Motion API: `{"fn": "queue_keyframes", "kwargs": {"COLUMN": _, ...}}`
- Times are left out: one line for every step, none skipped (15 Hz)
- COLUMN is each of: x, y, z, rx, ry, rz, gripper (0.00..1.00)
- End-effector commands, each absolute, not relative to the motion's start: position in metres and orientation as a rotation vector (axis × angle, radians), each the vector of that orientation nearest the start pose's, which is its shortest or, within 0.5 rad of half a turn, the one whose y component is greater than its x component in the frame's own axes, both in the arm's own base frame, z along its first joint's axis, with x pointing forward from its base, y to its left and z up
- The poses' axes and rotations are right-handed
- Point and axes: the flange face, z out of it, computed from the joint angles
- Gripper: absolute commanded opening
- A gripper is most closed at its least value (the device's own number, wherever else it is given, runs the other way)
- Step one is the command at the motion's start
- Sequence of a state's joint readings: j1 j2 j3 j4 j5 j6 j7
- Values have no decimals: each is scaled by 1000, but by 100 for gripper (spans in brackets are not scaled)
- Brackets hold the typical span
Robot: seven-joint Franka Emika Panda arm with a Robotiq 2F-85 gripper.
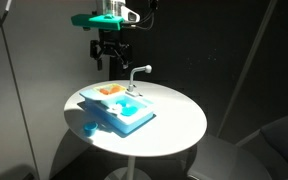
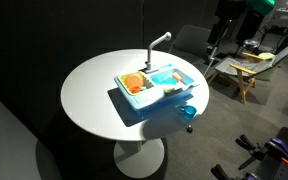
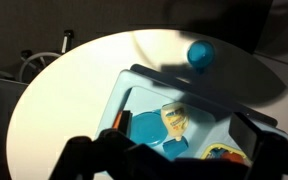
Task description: Remove the bottle from the sink and put it on the dish rack
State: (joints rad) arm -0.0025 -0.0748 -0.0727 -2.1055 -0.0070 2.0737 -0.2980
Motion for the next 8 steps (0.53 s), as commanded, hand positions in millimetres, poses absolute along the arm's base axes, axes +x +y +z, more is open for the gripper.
{"fn": "queue_keyframes", "kwargs": {"x": 559, "y": -46, "z": 445, "rx": -3140, "ry": -443, "rz": -68, "gripper": 100}}
{"fn": "queue_keyframes", "kwargs": {"x": 565, "y": -46, "z": 440, "rx": -3140, "ry": -458, "rz": -65, "gripper": 100}}
{"fn": "queue_keyframes", "kwargs": {"x": 570, "y": -46, "z": 435, "rx": -3141, "ry": -465, "rz": -61, "gripper": 100}}
{"fn": "queue_keyframes", "kwargs": {"x": 575, "y": -47, "z": 429, "rx": -3142, "ry": -471, "rz": -58, "gripper": 100}}
{"fn": "queue_keyframes", "kwargs": {"x": 580, "y": -47, "z": 424, "rx": -3141, "ry": -479, "rz": -55, "gripper": 100}}
{"fn": "queue_keyframes", "kwargs": {"x": 584, "y": -47, "z": 419, "rx": -3144, "ry": -481, "rz": -58, "gripper": 100}}
{"fn": "queue_keyframes", "kwargs": {"x": 588, "y": -46, "z": 415, "rx": -3149, "ry": -480, "rz": -65, "gripper": 100}}
{"fn": "queue_keyframes", "kwargs": {"x": 593, "y": -46, "z": 409, "rx": -3153, "ry": -482, "rz": -73, "gripper": 100}}
